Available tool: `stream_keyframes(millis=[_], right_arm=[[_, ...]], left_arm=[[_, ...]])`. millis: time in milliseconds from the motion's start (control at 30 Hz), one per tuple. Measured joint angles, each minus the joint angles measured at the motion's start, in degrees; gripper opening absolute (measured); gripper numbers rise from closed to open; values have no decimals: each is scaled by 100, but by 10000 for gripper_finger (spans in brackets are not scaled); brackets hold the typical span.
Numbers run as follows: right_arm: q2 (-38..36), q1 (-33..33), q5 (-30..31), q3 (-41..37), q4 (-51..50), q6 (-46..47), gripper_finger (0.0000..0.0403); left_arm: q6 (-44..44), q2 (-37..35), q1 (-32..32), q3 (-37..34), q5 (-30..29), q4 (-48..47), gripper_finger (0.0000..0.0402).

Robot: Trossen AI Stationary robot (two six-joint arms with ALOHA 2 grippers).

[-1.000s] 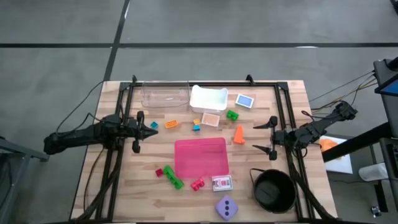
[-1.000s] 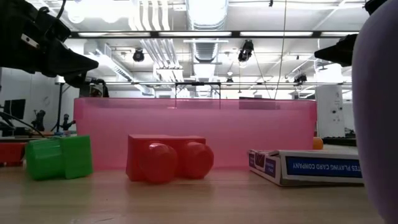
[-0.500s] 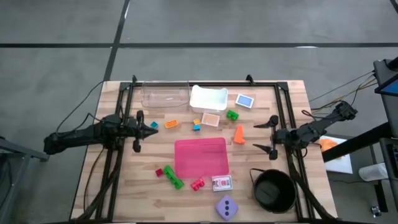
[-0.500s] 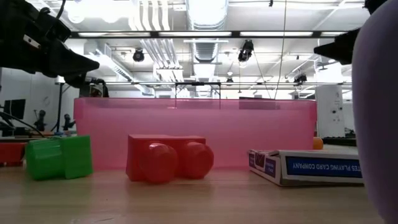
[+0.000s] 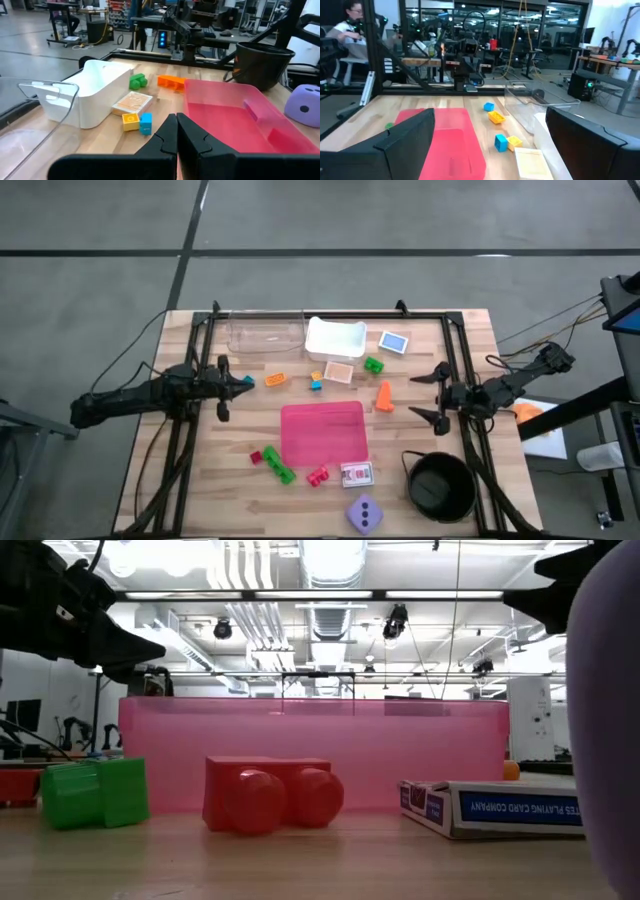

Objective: Pick & Place Toys
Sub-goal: Put the left yellow game piece into the transparent bin

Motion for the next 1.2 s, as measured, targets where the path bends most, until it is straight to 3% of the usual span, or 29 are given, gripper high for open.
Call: stream_keyframes(millis=[333, 600, 833, 1067, 1200], right_arm=[[107, -12, 775, 0, 326, -48, 380], [135, -9, 762, 0, 487, 14, 380], [237, -9, 305, 0, 526, 307, 380], [259, -20, 454, 2, 728, 316, 380], [458, -20, 167, 7, 677, 395, 380]], left_arm=[[14, 0, 0, 2, -105, -2, 1], [-4, 0, 0, 2, -105, 0, 1], [-25, 0, 0, 7, -219, -61, 1], [-157, 85, -2, 13, -312, -81, 1], [-157, 185, -2, 14, -495, -78, 15]])
